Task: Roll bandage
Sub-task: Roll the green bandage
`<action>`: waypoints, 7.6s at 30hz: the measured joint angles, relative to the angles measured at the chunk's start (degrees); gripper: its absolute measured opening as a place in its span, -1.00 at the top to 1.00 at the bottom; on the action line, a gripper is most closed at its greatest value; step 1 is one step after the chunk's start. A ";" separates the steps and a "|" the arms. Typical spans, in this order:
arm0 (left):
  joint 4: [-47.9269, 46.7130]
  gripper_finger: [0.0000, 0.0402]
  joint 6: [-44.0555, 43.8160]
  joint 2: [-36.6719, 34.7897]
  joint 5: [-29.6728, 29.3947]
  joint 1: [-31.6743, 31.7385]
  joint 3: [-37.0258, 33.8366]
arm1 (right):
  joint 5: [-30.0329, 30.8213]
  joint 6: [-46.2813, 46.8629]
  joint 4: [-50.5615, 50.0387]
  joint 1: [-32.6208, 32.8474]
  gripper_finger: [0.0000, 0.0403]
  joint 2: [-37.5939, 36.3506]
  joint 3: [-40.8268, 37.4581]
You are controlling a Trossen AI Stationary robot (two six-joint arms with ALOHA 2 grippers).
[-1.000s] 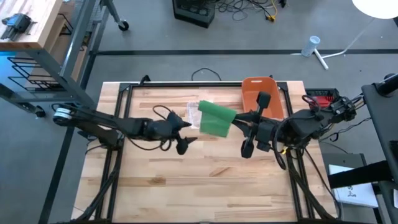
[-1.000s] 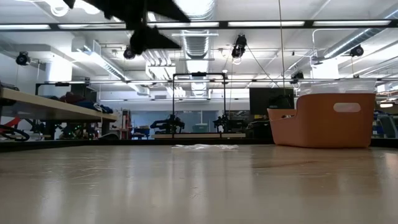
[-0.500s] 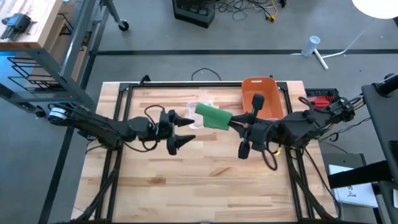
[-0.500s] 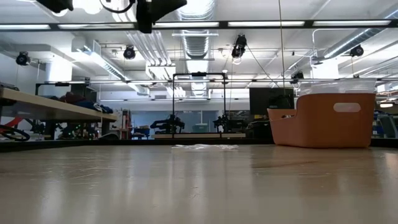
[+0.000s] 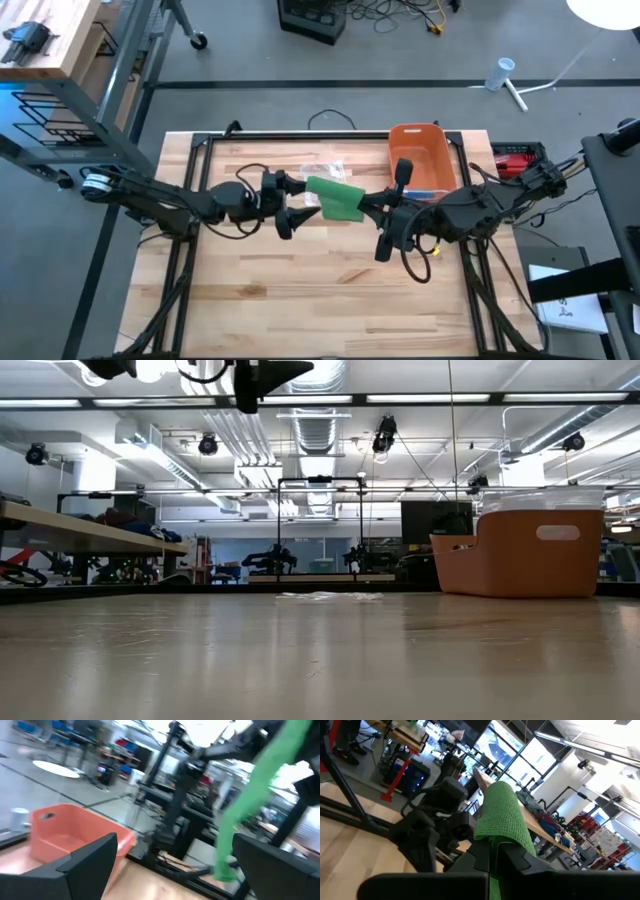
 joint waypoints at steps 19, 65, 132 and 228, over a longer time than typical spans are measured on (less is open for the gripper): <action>0.09 -0.65 10.08 5.67 5.84 0.33 3.99 | -6.67 7.04 -0.05 -0.02 0.99 0.62 0.00; -1.99 1.00 52.47 -5.31 -5.42 18.80 12.36 | -27.44 26.60 -13.78 -0.02 0.99 6.90 -0.02; -30.58 0.80 26.23 -11.57 20.74 4.50 9.40 | -19.75 18.23 8.54 -3.05 0.99 1.69 -0.04; -44.53 0.92 39.21 -7.61 11.77 5.77 24.66 | -31.29 13.61 5.42 -5.64 0.99 4.41 -0.09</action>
